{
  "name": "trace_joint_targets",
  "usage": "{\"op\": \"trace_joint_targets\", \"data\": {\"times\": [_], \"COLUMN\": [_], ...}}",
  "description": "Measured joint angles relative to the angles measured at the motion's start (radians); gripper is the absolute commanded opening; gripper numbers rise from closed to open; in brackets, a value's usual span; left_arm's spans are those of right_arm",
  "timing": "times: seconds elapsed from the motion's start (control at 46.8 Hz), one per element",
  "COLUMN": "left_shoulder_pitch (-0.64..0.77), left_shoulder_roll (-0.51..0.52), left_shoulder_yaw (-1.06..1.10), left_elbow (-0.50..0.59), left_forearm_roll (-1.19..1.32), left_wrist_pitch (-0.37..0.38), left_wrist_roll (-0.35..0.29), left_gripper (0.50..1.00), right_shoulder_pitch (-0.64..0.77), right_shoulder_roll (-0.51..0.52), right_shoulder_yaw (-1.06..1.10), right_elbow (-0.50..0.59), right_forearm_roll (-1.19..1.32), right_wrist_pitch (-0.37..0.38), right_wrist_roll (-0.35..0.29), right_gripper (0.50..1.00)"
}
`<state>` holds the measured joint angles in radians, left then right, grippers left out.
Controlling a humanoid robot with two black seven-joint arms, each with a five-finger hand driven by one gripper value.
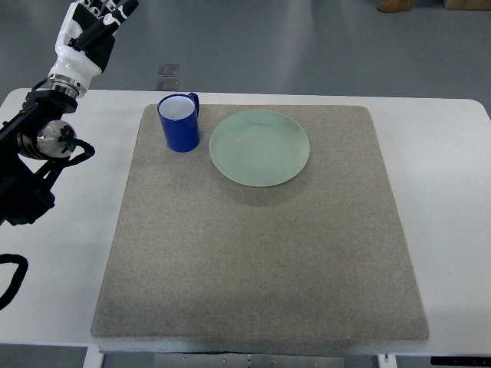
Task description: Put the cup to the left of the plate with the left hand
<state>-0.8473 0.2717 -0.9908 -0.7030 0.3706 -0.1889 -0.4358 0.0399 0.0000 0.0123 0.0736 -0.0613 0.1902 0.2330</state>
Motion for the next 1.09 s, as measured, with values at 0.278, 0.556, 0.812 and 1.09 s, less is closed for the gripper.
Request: {"op": "trace_joint_targets", "data": {"times": [0.278, 0.556, 0.812, 1.09], "left_shoulder_pitch": [-0.009, -0.008, -0.006, -0.001], "left_shoulder_roll": [-0.033, -0.039, -0.045, -0.043], "left_shoulder_yaw": [0.005, 0.005, 0.006, 0.007], "left_elbow": [0.009, 0.024, 0.034, 0.036], "left_forearm_roll": [-0.119, -0.137, -0.137, -0.134], "left_wrist_pitch": [0.029, -0.029, -0.034, -0.030], "left_wrist_roll": [0.130, 0.132, 0.132, 0.131], "left_gripper": [0.996, 0.999, 0.999, 0.999], "right_shoulder_pitch": [0.000, 0.000, 0.000, 0.000], "right_shoulder_roll": [0.000, 0.000, 0.000, 0.000], "right_shoulder_yaw": [0.000, 0.000, 0.000, 0.000], "right_elbow": [0.000, 0.000, 0.000, 0.000], "right_forearm_roll": [0.000, 0.000, 0.000, 0.000], "right_wrist_pitch": [0.000, 0.000, 0.000, 0.000], "right_wrist_roll": [0.000, 0.000, 0.000, 0.000], "right_gripper": [0.932, 0.932, 0.932, 0.932]}}
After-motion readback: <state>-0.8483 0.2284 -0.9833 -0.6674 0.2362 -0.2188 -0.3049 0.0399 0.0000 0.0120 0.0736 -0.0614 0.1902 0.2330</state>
